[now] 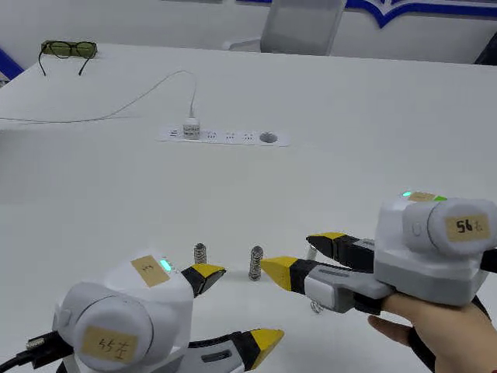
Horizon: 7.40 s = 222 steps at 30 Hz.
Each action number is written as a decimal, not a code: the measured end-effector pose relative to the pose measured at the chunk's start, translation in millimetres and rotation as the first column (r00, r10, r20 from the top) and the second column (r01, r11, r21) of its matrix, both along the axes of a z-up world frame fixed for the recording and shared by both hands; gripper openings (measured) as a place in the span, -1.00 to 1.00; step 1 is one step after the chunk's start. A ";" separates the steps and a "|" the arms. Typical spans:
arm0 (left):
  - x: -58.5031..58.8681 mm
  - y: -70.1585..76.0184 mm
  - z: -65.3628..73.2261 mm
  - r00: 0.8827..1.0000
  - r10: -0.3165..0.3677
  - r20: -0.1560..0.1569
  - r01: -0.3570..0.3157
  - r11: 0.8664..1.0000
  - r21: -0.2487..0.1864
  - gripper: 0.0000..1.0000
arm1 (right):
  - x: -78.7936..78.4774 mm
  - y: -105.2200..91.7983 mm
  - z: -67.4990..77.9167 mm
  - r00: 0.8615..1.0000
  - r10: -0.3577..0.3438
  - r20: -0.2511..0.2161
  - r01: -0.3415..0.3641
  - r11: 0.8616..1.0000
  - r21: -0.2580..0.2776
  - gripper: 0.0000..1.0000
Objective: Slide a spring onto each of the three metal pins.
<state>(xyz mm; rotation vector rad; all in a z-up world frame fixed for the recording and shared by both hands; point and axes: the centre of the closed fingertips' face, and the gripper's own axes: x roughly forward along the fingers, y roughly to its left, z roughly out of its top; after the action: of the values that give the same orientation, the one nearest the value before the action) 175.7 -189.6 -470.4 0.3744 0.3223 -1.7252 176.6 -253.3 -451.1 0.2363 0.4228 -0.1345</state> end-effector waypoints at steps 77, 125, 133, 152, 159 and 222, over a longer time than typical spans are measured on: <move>-48.0 -87.7 -68.1 0.991 -0.108 -0.075 0.116 0.988 0.102 -0.70 | -91.9 -20.0 -9.5 1.000 -0.015 -0.008 0.014 0.996 -0.087 0.10; -27.7 -52.2 29.7 0.969 -0.087 -0.233 0.055 0.989 -0.139 -0.80 | -47.6 -18.2 31.2 0.985 -0.069 0.160 0.043 0.986 0.160 -0.10; -28.0 -43.0 39.2 0.965 -0.105 -0.242 0.059 0.980 -0.188 -0.80 | -34.8 -6.9 33.4 0.976 -0.069 0.207 0.007 0.957 0.289 -0.30; -29.2 -29.1 62.4 0.942 -0.143 -0.305 0.057 0.960 -0.275 -0.80 | -17.8 22.8 48.0 0.953 -0.054 0.297 -0.092 0.884 0.458 -0.68; -27.1 -27.2 67.7 0.931 -0.130 -0.341 0.030 0.959 -0.283 -0.80 | -13.6 25.0 56.7 0.937 -0.059 0.344 -0.126 0.861 0.493 -0.76; 47.7 13.2 15.9 0.979 0.199 -0.048 -0.201 0.978 -0.057 0.31 | 4.9 -63.2 13.1 0.985 -0.114 0.129 0.110 0.993 0.037 -0.76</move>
<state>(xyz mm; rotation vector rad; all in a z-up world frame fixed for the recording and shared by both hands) 223.4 -176.4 -454.5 0.2524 0.3251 -1.5430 181.5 -316.5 -438.0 0.2967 0.2808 -0.2220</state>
